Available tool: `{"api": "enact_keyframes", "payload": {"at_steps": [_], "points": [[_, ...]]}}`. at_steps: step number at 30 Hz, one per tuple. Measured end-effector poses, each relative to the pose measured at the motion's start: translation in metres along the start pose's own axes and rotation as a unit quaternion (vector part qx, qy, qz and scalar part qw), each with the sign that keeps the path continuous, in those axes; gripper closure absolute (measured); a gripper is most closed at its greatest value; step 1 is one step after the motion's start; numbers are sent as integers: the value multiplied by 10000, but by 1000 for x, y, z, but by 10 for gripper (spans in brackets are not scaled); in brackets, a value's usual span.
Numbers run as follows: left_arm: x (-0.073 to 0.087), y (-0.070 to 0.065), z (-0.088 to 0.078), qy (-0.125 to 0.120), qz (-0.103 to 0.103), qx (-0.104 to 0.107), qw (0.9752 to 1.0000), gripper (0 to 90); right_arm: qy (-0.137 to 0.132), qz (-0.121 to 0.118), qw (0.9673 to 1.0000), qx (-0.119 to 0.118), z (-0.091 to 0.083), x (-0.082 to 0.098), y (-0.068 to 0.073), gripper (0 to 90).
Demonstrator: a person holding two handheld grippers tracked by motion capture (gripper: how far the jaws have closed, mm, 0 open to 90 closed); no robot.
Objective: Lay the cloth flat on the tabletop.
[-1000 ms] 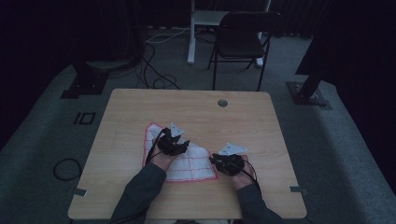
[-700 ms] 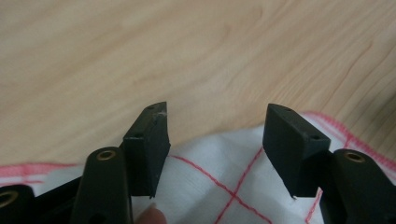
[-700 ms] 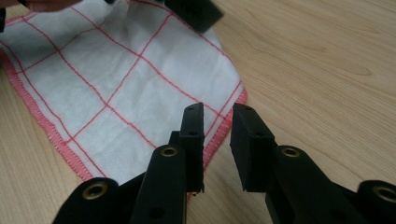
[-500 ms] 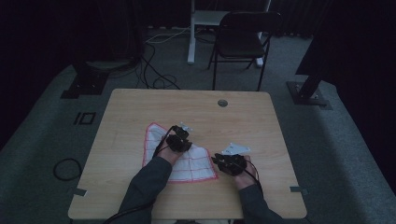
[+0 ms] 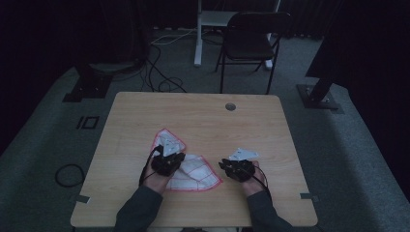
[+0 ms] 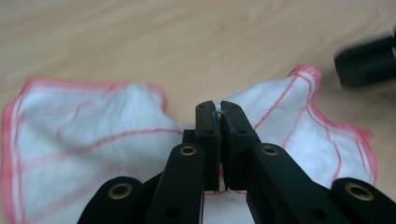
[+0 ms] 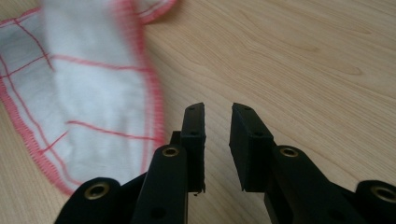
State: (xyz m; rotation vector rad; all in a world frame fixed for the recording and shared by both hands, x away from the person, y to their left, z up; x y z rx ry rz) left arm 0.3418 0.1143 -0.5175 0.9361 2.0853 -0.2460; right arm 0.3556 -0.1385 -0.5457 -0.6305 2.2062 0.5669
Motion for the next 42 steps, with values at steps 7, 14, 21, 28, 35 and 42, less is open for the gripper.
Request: {"api": "enact_keyframes", "payload": {"at_steps": [7, 14, 21, 28, 35, 42], "points": [[47, -5, -2, 321, -181, 191, 9991, 853, 13, -69, 10000, -70, 9, -5, 9, 763], [52, -6, -1, 357, -83, 153, 9992, 830, -12, -170, 9995, -274, 26, -16, 32, 764], [57, -7, -2, 322, -161, 128, 9993, 827, 94, -261, 9983, -504, 43, -22, 50, 735], [58, -6, -2, 303, -153, 108, 9994, 822, 345, -373, 9966, -652, 54, -14, 61, 708], [58, -7, -2, 297, -175, 68, 9994, 817, 569, -482, 9946, -727, 68, -9, 67, 678], [58, -9, -4, 295, -130, 42, 9995, 810, 580, -399, 9948, -732, 80, -14, 71, 768]]}}
Point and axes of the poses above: each handheld gripper's, and its own axes: z roughly forward along the jaws, x roughly out of its underside, y roughly to its left, the point moved 4 cm from there along z, roughly forward along the jaws, and after that the axes turned 13 degrees about z, right-handed, at the moved point
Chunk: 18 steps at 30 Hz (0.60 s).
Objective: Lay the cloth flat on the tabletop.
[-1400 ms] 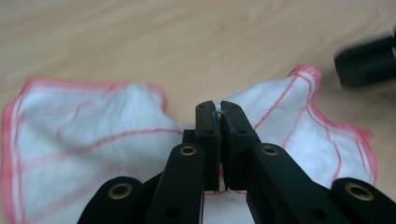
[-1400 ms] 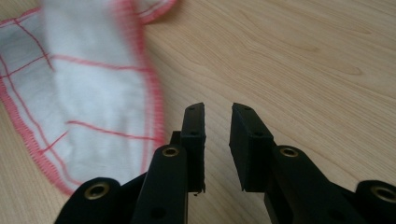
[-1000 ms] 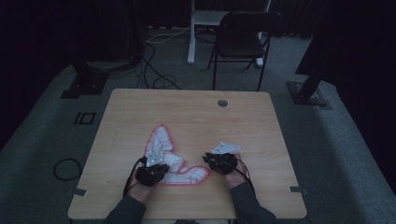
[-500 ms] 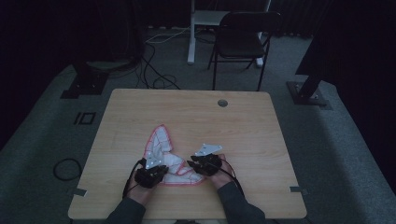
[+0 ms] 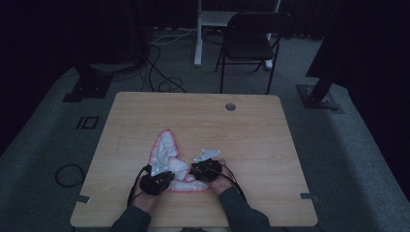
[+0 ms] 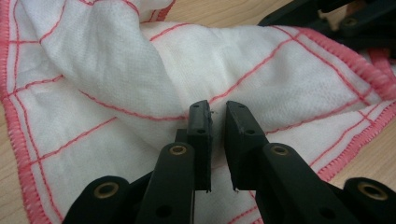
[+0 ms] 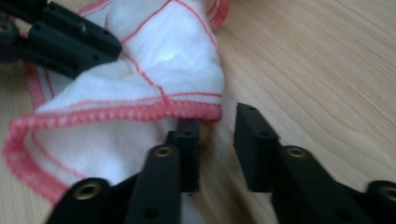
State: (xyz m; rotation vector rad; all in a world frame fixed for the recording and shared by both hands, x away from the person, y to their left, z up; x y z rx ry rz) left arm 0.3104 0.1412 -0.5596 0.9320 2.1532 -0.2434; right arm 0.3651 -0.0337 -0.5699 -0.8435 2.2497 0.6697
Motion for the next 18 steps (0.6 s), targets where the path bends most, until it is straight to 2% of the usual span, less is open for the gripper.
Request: {"api": "enact_keyframes", "payload": {"at_steps": [2, 3, 14, 18], "points": [[0, -1, -1, -20, -3, -2, 10000, 804, -32, -22, 10000, 41, 2, -2, 0, 864], [0, -1, -2, -24, 6, -10, 10000, 801, -50, -21, 10000, 72, 2, -3, 0, 883], [5, -9, -15, -36, 77, -66, 9999, 760, -269, -44, 9991, 329, -8, -13, -9, 890], [12, -14, -13, 175, 137, -61, 9997, 762, -345, -8, 9984, 445, -14, -14, -17, 890]]}}
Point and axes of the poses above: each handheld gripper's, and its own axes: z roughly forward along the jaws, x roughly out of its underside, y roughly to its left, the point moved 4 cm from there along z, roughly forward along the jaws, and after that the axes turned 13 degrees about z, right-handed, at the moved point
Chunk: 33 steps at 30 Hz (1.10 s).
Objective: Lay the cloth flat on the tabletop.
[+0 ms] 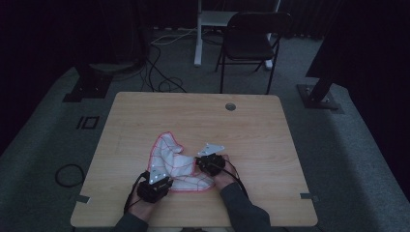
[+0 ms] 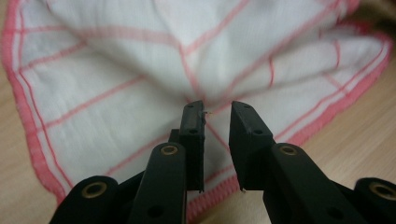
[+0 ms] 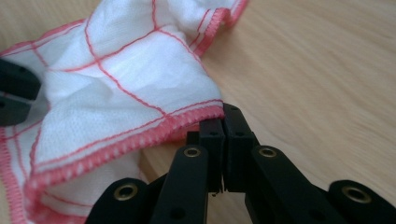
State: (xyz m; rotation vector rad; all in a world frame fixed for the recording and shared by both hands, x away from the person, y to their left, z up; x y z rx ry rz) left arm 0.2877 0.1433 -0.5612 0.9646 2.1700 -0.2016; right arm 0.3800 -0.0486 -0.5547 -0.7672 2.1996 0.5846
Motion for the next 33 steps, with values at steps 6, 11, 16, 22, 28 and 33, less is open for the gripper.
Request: {"api": "enact_keyframes", "payload": {"at_steps": [6, 11, 16, 22, 28, 33], "points": [[2, 3, 3, 115, -23, 3, 9999, 772, -135, 141, 9996, 220, -14, -2, -18, 890], [3, 10, 3, 148, -62, -66, 9998, 774, -280, 293, 9980, 480, -31, -3, -41, 890], [4, 18, 2, 233, -55, -194, 9995, 769, -366, 460, 9956, 723, -50, 2, -65, 890], [4, 27, 2, 322, -33, -329, 9989, 748, -253, 500, 9951, 813, -63, 17, -79, 873], [5, 28, 2, 317, -21, -357, 9989, 726, -325, 669, 9934, 869, -79, 26, -91, 755], [1, 33, 0, 246, -34, -408, 9989, 711, -555, 832, 9920, 765, -91, 19, -84, 704]]}}
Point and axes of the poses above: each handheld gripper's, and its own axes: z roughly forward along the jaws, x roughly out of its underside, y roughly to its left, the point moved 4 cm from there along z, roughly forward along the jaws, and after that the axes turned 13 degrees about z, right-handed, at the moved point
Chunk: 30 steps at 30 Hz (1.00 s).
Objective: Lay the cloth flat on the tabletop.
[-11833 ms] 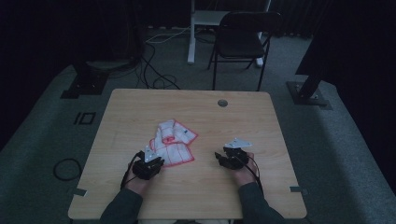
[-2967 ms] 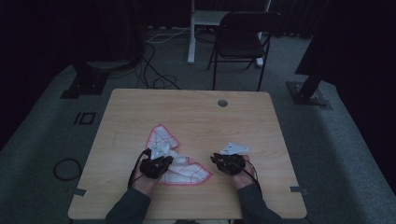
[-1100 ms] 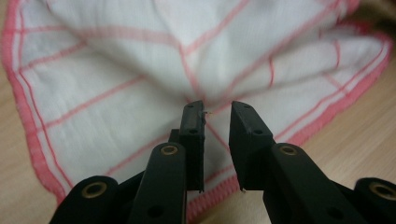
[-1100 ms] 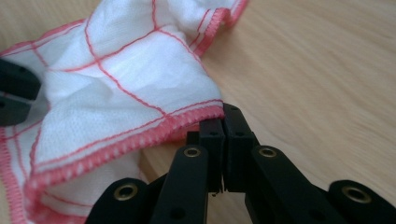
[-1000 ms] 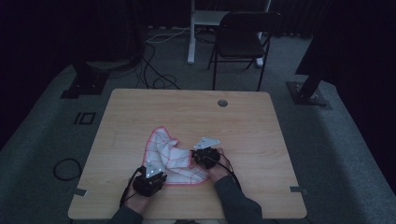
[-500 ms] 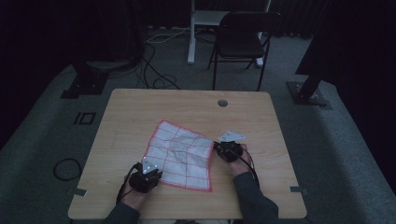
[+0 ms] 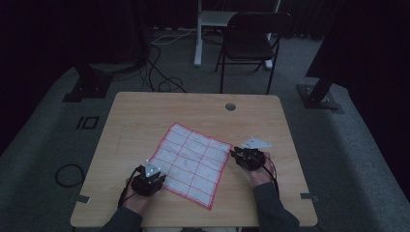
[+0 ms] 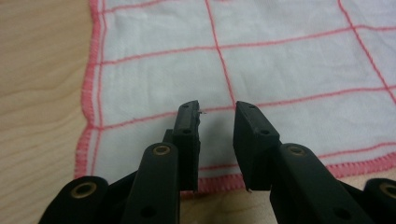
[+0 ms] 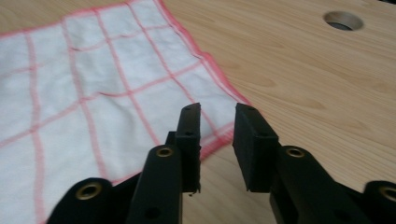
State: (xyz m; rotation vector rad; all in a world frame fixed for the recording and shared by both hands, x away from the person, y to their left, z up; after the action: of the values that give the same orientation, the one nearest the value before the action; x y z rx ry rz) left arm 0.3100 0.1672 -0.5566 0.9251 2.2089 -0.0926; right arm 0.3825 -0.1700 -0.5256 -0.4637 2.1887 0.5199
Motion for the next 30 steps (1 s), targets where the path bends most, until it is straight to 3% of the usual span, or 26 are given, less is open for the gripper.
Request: {"api": "enact_keyframes", "payload": {"at_steps": [5, 9, 17, 23, 26, 30], "points": [[-5, 15, -1, -106, -23, -92, 9999, 696, 123, -192, 9995, -236, 6, 9, 31, 622], [-10, 30, 2, -214, -106, -162, 9996, 696, 273, -163, 9986, -433, 13, 20, 51, 601], [-24, 57, 21, -200, -35, -280, 9994, 728, 622, -402, 9953, -631, 25, 42, 80, 590], [-26, 67, 35, -17, -6, -269, 9996, 749, 851, -544, 9935, -529, 29, 53, 83, 579], [-19, 70, 40, 125, -111, -264, 9995, 755, 859, -512, 9935, -536, 28, 55, 79, 585], [-14, 67, 38, 42, -204, -212, 9996, 758, 858, -604, 9934, -458, 26, 55, 73, 592]]}}
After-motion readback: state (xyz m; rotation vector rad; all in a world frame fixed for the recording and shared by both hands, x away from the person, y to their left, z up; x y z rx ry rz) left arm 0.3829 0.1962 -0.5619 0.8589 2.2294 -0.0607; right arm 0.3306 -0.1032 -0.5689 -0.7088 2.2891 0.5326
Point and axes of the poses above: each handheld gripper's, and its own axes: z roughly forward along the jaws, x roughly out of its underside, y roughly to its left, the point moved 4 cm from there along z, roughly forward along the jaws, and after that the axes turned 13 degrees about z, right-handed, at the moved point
